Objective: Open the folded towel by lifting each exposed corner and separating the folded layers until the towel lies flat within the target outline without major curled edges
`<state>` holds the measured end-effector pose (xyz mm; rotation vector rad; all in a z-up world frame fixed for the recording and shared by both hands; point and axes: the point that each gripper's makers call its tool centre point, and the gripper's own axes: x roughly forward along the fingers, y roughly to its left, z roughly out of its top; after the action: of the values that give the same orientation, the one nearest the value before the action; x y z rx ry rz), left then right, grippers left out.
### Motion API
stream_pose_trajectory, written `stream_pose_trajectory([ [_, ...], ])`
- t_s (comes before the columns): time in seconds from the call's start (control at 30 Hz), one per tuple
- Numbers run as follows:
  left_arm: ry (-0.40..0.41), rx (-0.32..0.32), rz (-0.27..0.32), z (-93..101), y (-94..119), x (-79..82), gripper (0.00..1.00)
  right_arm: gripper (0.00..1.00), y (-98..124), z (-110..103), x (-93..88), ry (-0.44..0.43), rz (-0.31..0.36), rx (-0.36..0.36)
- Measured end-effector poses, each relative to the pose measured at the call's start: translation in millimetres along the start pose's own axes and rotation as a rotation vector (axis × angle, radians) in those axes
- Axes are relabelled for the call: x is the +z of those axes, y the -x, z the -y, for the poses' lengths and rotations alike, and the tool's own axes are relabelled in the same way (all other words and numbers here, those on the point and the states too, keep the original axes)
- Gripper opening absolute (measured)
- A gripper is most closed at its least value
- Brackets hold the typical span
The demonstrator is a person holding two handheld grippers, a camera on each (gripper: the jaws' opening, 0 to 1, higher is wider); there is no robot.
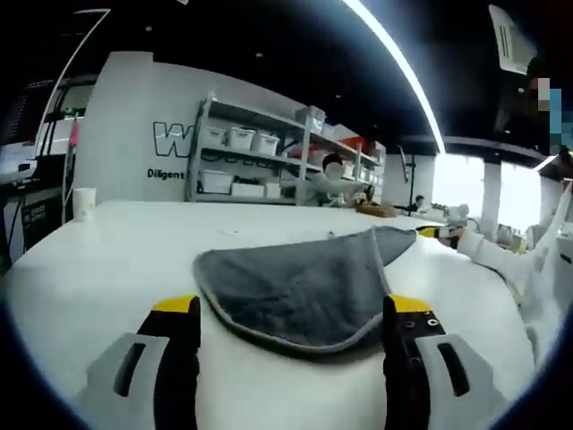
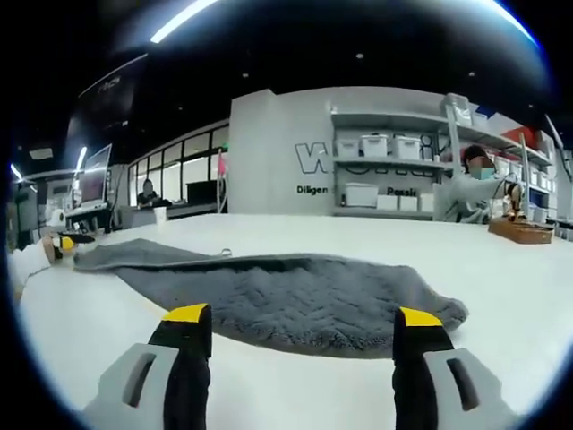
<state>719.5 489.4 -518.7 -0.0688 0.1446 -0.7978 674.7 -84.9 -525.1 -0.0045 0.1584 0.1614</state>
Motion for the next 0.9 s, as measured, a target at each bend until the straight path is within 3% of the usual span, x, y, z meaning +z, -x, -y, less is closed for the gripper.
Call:
stream_pose_trajectory([
  [0.23, 0.005, -0.02, 0.016, 5.6, 1.2, 2.8, 0.99, 0.81, 1.1, 2.7, -5.1, 0.026, -0.01, -0.014],
  [0.4, 0.008, -0.043, 0.017, 10.8, 0.0, 4.2, 0.99, 0.8, 0.9, 4.7, -2.7, 0.07, 0.002, -0.021],
  [0.5, 0.013, -0.044, -0.002, 9.9, -1.2, 0.2, 0.99, 0.79, -0.1, 8.7, 7.4, 0.171, 0.025, -0.048],
  [0.6, 0.013, -0.055, -0.011, 14.5, -2.7, -1.6, 0.99, 0.77, -5.3, 13.7, 14.6, 0.219, 0.016, -0.077],
  [0.8, -0.001, -0.07, -0.004, 21.1, -2.6, 0.8, 0.99, 0.74, -30.9, 22.4, 30.6, 0.416, -0.061, -0.092],
  [0.83, 0.002, -0.068, -0.002, 21.0, -2.1, 1.1, 0.99, 0.73, -43.3, 21.2, 37.1, 0.503, -0.088, -0.091],
  [0.87, 0.003, -0.067, -0.001, 20.8, -2.0, 1.2, 0.99, 0.72, -45.4, 20.9, 37.4, 0.521, -0.096, -0.09],
  [0.9, 0.009, -0.067, 0.001, 19.7, -1.7, 1.5, 0.99, 0.72, -54.6, 22.5, 37.2, 0.599, -0.143, -0.092],
])
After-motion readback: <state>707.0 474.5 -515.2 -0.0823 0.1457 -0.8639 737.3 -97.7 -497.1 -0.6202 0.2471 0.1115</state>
